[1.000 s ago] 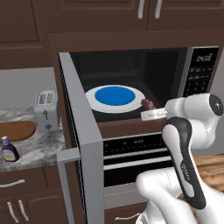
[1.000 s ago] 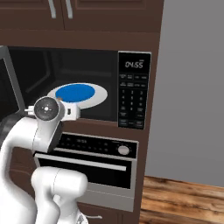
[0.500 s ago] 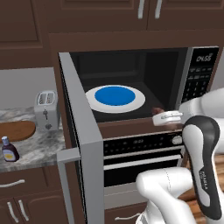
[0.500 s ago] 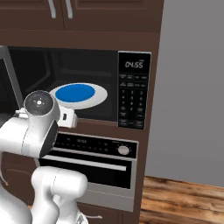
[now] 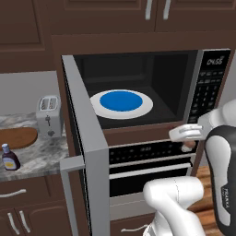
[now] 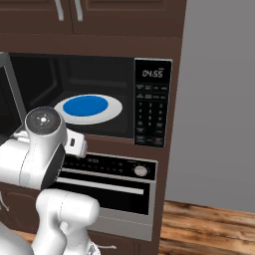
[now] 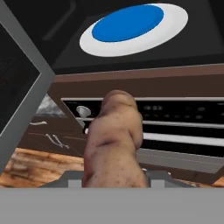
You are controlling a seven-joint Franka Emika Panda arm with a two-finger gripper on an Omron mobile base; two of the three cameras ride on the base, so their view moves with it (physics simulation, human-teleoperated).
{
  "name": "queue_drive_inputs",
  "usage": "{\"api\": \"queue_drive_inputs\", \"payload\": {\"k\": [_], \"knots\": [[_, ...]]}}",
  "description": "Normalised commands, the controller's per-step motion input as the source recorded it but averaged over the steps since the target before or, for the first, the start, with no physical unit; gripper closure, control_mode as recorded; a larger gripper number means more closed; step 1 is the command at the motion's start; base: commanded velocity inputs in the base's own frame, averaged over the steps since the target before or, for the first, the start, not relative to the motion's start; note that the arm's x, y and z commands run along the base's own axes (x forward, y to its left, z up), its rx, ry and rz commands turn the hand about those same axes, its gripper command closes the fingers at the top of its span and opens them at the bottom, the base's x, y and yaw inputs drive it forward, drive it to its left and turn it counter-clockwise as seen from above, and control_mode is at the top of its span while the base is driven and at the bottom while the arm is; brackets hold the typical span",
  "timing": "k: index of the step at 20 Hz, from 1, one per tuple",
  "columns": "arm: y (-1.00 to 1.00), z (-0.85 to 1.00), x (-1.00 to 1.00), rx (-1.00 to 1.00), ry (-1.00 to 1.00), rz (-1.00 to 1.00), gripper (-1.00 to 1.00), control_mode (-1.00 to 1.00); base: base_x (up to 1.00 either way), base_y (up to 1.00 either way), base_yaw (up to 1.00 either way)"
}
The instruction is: Retrieve the reheated potato from the microwave, then place the potato, cheese, and condiment on the cutting board.
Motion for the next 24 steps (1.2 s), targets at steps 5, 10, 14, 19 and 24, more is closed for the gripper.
{"api": "queue_drive_inputs", "payload": {"k": [5,10,14,19,24], "knots": [[0.00,-0.04,-0.07,0.00,0.00,0.00,1.00,-1.00,0.00,0.00,0.00],[0.00,0.00,0.00,0.00,0.00,0.00,1.00,-1.00,0.00,0.00,0.00],[0.00,0.00,0.00,0.00,0.00,0.00,1.00,-1.00,0.00,0.00,0.00],[0.00,0.00,0.00,0.00,0.00,0.00,1.00,-1.00,0.00,0.00,0.00],[0.00,0.00,0.00,0.00,0.00,0.00,1.00,-1.00,0.00,0.00,0.00]]}}
